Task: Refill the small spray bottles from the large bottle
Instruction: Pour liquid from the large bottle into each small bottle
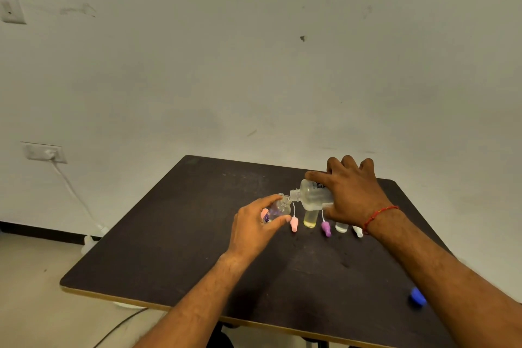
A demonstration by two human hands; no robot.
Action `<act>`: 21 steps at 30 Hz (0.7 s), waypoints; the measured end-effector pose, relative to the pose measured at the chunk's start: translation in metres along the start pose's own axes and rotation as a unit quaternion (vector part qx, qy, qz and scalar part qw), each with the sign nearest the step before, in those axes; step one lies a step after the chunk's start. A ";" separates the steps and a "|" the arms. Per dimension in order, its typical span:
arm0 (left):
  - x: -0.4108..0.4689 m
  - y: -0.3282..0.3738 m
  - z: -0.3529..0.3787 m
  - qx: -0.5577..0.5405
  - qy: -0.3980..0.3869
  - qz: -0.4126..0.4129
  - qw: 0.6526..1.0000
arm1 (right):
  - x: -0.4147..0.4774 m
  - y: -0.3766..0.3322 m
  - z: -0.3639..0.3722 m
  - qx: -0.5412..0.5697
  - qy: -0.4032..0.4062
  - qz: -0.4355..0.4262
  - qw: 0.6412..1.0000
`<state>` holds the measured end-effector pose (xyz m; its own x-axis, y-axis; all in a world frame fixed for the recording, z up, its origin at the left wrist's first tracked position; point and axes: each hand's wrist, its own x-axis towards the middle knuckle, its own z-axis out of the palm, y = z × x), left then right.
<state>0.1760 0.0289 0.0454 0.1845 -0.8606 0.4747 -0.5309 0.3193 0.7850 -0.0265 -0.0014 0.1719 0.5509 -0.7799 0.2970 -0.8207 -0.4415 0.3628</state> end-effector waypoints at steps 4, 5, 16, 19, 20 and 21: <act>0.000 0.000 0.000 -0.003 -0.002 0.002 1.000 | 0.000 0.001 -0.001 -0.001 0.002 -0.002 1.000; 0.000 0.000 0.000 -0.003 -0.001 0.002 1.000 | 0.000 0.001 -0.001 -0.002 0.002 -0.002 1.000; 0.001 0.001 0.001 -0.009 0.003 0.003 1.000 | 0.001 0.002 -0.006 -0.022 0.005 -0.007 1.000; 0.000 0.001 0.001 -0.007 0.001 0.003 1.000 | 0.000 0.001 -0.007 -0.019 0.005 -0.008 1.000; 0.000 0.001 0.001 -0.007 0.001 0.004 1.000 | 0.000 0.001 -0.007 -0.018 0.005 -0.008 1.000; 0.000 0.001 0.001 -0.008 0.002 0.005 1.000 | 0.000 0.001 -0.008 -0.019 0.005 -0.008 1.000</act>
<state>0.1744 0.0285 0.0458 0.1822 -0.8563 0.4833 -0.5187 0.3339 0.7871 -0.0259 0.0014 0.1791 0.5660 -0.7682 0.2991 -0.8050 -0.4368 0.4016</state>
